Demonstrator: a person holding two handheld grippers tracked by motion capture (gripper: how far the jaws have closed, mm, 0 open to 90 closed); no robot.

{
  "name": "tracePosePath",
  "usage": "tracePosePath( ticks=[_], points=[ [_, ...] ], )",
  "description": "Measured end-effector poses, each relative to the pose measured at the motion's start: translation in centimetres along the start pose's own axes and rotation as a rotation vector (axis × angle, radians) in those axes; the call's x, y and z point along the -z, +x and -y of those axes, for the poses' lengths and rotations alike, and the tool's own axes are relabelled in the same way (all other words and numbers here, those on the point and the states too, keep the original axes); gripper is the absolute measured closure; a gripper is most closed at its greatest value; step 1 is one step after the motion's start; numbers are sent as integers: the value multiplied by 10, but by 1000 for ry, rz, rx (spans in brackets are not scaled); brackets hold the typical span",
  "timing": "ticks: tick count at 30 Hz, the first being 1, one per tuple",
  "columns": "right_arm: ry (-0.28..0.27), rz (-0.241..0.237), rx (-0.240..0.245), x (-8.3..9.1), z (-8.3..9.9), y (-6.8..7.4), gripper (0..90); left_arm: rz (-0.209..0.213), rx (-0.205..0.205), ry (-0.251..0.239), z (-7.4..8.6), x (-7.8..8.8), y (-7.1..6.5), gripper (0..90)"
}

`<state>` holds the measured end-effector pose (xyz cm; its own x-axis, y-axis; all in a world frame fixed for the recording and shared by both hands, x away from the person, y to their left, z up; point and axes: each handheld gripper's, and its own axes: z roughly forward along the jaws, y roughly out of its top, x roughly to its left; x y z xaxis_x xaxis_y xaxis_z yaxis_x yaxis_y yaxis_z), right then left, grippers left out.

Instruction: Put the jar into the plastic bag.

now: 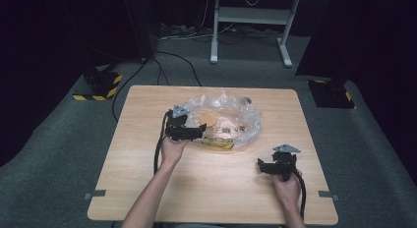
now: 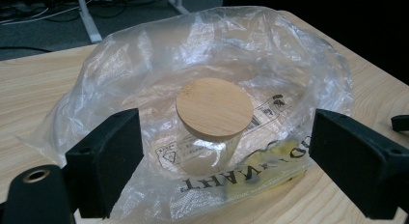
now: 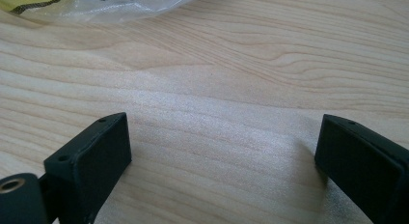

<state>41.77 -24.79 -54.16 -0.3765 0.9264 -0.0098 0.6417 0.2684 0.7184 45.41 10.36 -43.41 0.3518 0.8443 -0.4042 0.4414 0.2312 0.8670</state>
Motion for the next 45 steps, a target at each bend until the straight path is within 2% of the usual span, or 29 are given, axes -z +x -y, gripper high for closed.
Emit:
tracePosePath(
  ticks=[18, 29, 33, 43, 45],
  points=[
    [0, 0, 0, 0, 0, 0, 54, 2, 4, -22, 0, 24, -1, 122],
    [0, 0, -1, 0, 0, 0, 54, 5, 21, -44, 2, 41, -1, 123],
    [0, 0, -1, 0, 0, 0, 54, -6, 11, -51, 2, 46, 0, 124],
    [-1, 0, -3, 0, 0, 0, 54, -2, 36, -72, 5, 59, 2, 124],
    [0, 0, -3, 0, 0, 0, 54, 1, 31, -66, 7, 62, 2, 124]
  ],
)
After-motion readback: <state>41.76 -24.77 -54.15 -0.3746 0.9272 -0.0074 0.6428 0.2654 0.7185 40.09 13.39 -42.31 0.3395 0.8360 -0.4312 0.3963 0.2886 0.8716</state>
